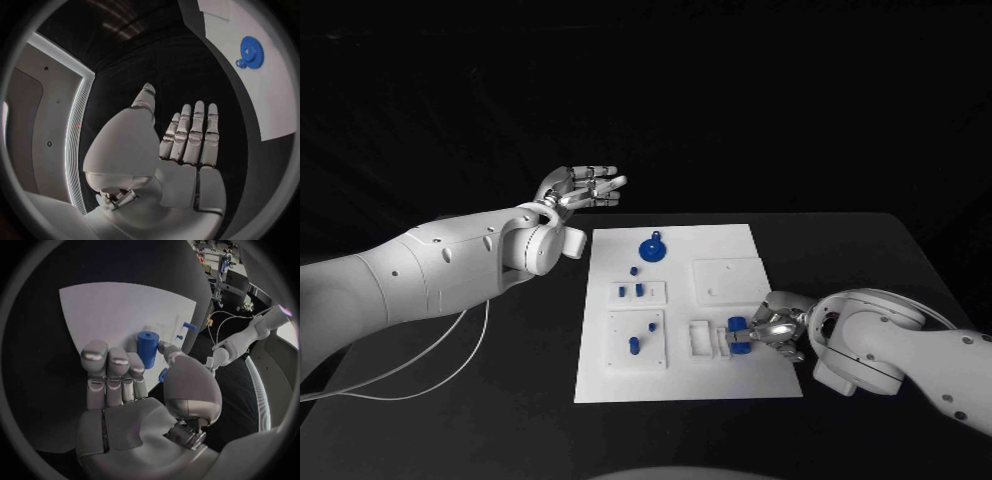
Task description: Assemble the parts on the task board
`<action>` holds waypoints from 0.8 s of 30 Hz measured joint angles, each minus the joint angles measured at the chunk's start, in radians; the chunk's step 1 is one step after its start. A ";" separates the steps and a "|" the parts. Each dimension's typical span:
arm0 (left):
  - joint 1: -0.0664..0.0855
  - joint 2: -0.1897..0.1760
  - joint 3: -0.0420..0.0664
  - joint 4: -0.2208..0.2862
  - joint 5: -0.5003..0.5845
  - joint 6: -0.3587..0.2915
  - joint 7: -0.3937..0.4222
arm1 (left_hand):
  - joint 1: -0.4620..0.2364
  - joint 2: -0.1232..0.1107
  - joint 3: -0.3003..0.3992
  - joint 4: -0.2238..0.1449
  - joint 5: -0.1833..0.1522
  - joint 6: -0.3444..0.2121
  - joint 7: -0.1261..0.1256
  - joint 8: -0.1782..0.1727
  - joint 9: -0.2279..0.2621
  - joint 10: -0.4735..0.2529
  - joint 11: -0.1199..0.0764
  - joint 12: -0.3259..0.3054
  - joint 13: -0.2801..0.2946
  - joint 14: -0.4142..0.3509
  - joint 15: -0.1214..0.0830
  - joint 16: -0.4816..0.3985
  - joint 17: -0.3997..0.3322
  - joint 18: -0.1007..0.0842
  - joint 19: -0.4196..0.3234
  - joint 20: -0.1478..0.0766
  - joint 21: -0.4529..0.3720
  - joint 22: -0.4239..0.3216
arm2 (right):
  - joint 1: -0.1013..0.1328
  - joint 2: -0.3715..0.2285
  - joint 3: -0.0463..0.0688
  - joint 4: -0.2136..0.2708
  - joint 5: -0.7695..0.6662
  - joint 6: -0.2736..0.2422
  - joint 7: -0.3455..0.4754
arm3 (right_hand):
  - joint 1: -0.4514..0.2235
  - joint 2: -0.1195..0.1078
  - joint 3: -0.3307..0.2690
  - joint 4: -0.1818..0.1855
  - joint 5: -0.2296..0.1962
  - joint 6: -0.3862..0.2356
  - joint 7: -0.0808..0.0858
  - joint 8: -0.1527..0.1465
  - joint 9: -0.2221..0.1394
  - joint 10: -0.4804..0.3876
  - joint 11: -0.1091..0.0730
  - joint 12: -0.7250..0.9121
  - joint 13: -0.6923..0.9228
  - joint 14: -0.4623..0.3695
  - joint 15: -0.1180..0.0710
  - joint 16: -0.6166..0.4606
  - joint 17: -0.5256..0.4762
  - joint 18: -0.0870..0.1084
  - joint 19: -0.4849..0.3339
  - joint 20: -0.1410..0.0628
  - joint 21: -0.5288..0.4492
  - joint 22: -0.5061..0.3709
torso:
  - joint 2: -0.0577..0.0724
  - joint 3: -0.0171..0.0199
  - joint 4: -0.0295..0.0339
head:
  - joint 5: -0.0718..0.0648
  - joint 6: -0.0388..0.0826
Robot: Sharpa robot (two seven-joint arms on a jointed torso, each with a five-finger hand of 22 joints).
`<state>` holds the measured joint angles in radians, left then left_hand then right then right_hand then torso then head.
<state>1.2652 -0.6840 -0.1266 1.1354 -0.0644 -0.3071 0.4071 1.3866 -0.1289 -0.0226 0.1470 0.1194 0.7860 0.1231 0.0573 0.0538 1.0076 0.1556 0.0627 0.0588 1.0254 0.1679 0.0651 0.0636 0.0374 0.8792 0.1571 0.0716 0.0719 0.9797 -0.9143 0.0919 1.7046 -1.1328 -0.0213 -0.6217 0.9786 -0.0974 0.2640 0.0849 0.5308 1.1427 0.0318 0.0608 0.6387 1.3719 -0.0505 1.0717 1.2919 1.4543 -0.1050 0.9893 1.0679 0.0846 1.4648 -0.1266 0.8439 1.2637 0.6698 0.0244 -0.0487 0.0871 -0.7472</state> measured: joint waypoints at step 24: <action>-0.001 0.000 -0.002 -0.003 0.001 0.016 -0.003 | -0.003 0.014 -0.007 -0.024 0.005 0.060 0.012 0.000 0.001 0.011 0.003 0.000 0.000 0.002 -0.002 0.000 0.000 0.000 0.000 0.000 0.000 0.000 | 0.041 0.015 0.005 0.057 0.101 -0.028 -0.016 | -0.020 -0.001 0.085 -0.105 -0.024 -0.008 -0.005 -0.002 0.008 -0.003 0.001 -0.008 -0.004 -0.001 0.002 -0.004 -0.005 -0.004 0.000 0.000 -0.010 -0.001 | 0.000 -0.0003 0.0000 | 0.001 -0.004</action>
<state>1.2642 -0.6845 -0.1283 1.1322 -0.0638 -0.2909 0.4040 1.3836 -0.1150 -0.0291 0.1229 0.1248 0.8460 0.1353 0.0573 0.0552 1.0187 0.1587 0.0627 0.0588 1.0270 0.1664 0.0651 0.0637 0.0376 0.8792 0.1571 0.0716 0.0719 1.0206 -0.8997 0.0966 1.7618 -1.0321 -0.0495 -0.6374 0.9589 -0.0988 0.3489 -0.0197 0.5072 1.1347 0.0270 0.0585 0.6465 1.3686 -0.0499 1.0640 1.2876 1.4529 -0.1033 0.9854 1.0632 0.0808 1.4648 -0.1266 0.8336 1.2631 0.6702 0.0241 -0.0487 0.0877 -0.7508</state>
